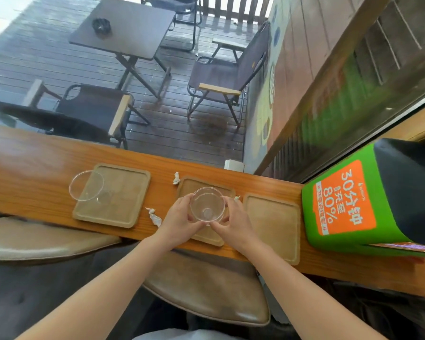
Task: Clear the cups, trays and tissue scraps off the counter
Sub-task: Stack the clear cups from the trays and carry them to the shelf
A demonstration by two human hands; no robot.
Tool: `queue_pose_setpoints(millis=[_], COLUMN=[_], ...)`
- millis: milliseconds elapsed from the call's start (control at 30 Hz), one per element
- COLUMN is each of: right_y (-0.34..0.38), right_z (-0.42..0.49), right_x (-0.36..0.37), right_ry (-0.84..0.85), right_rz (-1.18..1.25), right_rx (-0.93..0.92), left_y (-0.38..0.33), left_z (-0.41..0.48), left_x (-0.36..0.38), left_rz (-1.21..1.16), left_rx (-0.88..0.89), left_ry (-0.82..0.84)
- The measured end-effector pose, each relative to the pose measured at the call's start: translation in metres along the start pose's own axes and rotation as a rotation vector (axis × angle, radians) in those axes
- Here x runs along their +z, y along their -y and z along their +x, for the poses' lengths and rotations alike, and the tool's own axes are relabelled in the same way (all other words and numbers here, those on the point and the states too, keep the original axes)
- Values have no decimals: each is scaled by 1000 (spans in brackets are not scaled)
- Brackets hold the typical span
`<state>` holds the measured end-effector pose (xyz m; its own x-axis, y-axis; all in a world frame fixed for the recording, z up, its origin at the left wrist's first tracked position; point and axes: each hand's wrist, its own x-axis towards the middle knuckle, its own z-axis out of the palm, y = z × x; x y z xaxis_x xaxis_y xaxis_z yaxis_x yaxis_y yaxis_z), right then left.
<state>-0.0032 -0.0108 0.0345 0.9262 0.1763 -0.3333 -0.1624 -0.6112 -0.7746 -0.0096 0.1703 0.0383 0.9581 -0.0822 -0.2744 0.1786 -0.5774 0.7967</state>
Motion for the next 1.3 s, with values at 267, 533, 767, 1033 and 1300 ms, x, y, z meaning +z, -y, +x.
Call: queue_pose_setpoints(millis=[267, 533, 767, 1033, 1300], right_y=[-22, -16, 55, 166, 244], right_z=[6, 13, 29, 61, 86], right_x=[21, 20, 6, 57, 158], right_ry=[43, 50, 109, 123, 112], right_rz=[33, 76, -24, 65, 74], right_rx=[56, 135, -58, -167, -164], left_y=[26, 22, 0, 21, 98], left_z=[5, 8, -1, -5, -10], left_x=[14, 11, -59, -188, -291], left_rz=[-53, -151, -100, 49, 45], left_rx=[-2, -85, -63, -12, 36], left_ry=[61, 67, -8, -105, -119])
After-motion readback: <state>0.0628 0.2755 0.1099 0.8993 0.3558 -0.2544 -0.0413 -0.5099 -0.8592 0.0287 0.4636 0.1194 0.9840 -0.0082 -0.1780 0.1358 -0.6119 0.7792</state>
